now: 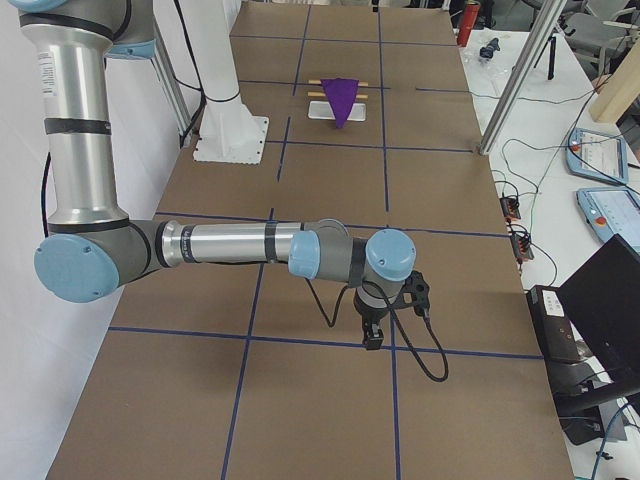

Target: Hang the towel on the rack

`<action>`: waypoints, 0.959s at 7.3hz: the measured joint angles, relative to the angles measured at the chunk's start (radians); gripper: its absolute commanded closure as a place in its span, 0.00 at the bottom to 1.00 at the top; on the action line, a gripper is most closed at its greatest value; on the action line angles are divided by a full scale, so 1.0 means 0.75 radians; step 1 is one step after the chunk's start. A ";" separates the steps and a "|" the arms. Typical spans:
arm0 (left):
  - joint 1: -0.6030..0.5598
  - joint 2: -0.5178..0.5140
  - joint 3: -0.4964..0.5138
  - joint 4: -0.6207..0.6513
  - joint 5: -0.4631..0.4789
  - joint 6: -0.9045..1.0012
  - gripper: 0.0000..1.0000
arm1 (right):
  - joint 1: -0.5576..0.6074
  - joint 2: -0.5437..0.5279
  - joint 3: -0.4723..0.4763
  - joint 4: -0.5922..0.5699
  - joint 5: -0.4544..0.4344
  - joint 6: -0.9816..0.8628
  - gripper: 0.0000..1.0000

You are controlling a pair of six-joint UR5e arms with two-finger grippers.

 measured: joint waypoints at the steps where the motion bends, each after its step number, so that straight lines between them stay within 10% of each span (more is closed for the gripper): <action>1: -0.086 0.052 0.078 -0.019 -0.013 0.153 0.00 | 0.009 -0.010 -0.028 0.042 0.018 0.000 0.00; 7: -0.330 0.252 0.425 -0.336 -0.201 0.369 0.00 | 0.027 -0.057 -0.025 0.067 0.073 0.012 0.00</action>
